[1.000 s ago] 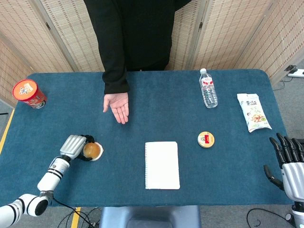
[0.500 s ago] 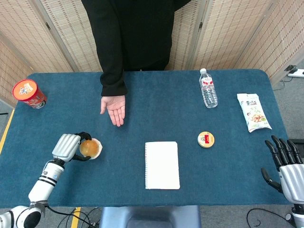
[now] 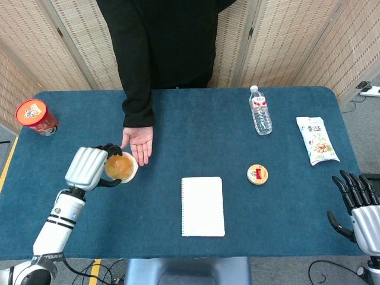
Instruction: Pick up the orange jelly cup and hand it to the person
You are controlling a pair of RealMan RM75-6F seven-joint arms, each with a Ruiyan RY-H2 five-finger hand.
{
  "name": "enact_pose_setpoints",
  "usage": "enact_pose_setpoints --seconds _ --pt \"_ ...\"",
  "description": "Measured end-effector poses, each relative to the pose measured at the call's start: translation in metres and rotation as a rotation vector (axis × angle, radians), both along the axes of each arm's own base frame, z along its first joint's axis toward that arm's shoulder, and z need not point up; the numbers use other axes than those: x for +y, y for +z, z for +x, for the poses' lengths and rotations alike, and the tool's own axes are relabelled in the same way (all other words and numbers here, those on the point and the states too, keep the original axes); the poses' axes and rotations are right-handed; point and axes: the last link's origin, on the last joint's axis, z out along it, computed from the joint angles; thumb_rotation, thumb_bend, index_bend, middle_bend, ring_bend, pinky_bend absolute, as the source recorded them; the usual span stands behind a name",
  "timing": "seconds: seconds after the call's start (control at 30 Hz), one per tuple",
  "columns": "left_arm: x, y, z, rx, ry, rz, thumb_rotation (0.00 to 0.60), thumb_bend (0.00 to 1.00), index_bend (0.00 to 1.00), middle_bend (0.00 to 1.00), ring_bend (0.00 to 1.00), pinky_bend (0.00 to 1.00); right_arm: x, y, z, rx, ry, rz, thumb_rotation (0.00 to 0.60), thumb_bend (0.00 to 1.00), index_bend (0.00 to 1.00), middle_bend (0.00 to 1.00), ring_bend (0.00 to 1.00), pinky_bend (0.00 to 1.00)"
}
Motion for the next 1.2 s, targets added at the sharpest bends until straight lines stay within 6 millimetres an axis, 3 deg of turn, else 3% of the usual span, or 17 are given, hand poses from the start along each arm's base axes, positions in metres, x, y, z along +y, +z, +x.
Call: enact_pose_setpoints --seconds 0.27,0.63,0.8,0.87,0.93,1.03,1.2 --pt "0.056 -0.018 0.017 0.052 -0.039 -0.013 0.600 0.16 0.56 0.73 0.50 0.64 -0.008 0.003 -0.005 -0.002 -0.043 -0.015 0.600 0.29 0.00 0.00 0.00 0.00" --pt "0.113 -0.052 0.010 0.111 -0.110 -0.013 0.600 0.16 0.54 0.71 0.48 0.60 -0.019 0.006 -0.009 -0.004 -0.078 -0.020 0.600 0.29 0.00 0.00 0.00 0.00" --pt "0.115 -0.073 0.007 0.114 -0.122 -0.087 0.600 0.16 0.45 0.64 0.42 0.51 -0.022 0.005 -0.011 -0.005 -0.094 -0.015 0.600 0.29 0.00 0.00 0.00 0.00" --pt "0.115 -0.078 0.006 0.133 -0.134 -0.094 0.600 0.16 0.37 0.55 0.34 0.44 -0.022 0.004 -0.010 -0.002 -0.093 -0.012 0.600 0.29 0.00 0.00 0.00 0.00" --pt "0.114 -0.081 0.005 0.143 -0.133 -0.106 0.600 0.15 0.26 0.40 0.23 0.37 -0.021 0.004 -0.009 -0.001 -0.088 -0.011 0.600 0.29 0.00 0.00 0.00 0.00" --pt "0.110 -0.080 0.006 0.142 -0.122 -0.123 0.600 0.16 0.19 0.31 0.16 0.33 -0.020 0.004 -0.009 -0.002 -0.084 -0.011 0.600 0.29 0.00 0.00 0.00 0.00" --pt "0.105 -0.067 0.013 0.138 -0.127 -0.092 0.600 0.16 0.16 0.26 0.13 0.28 -0.018 0.003 -0.007 -0.002 -0.072 -0.001 0.600 0.29 0.00 0.00 0.00 0.00"
